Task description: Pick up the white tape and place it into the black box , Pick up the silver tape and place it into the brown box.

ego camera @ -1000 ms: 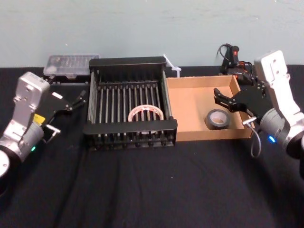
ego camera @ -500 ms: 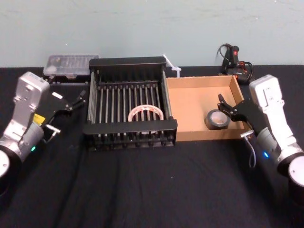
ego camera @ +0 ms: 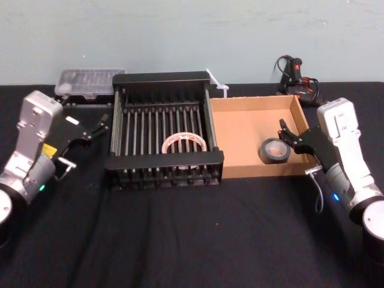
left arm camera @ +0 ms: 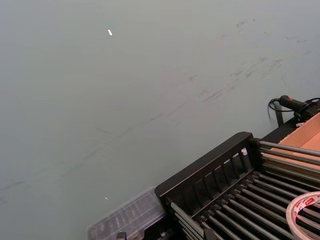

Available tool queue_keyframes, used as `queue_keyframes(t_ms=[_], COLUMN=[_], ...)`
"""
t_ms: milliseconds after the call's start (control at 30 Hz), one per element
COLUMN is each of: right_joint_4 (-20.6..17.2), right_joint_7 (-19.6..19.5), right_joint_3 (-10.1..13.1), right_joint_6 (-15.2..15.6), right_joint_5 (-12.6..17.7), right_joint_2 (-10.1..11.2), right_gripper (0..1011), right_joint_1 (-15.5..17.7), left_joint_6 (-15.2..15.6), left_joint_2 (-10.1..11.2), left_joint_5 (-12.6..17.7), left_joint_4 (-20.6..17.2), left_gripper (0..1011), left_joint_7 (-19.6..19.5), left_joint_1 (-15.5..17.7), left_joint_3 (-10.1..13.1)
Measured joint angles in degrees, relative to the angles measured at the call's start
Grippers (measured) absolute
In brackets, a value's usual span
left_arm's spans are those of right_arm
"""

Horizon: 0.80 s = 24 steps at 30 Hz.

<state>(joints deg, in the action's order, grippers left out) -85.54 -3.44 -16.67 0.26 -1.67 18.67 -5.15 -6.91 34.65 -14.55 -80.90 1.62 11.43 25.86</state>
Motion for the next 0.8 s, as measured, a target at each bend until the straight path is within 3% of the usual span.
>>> queue_keyframes(t_ms=[800], right_joint_4=[-0.1], right_joint_7=[0.2], right_joint_3=[-0.2], right_joint_6=[0.2], right_joint_5=[0.1], right_joint_2=[0.3], right_gripper=[1002], right_joint_1=[-0.1], left_joint_6=[0.0], left_joint_2=[0.0], left_joint_5=[0.0], left_joint_4=[0.0], left_gripper=[1001], left_joint_7=[0.0], left_joint_1=[0.0], left_joint_3=[0.0])
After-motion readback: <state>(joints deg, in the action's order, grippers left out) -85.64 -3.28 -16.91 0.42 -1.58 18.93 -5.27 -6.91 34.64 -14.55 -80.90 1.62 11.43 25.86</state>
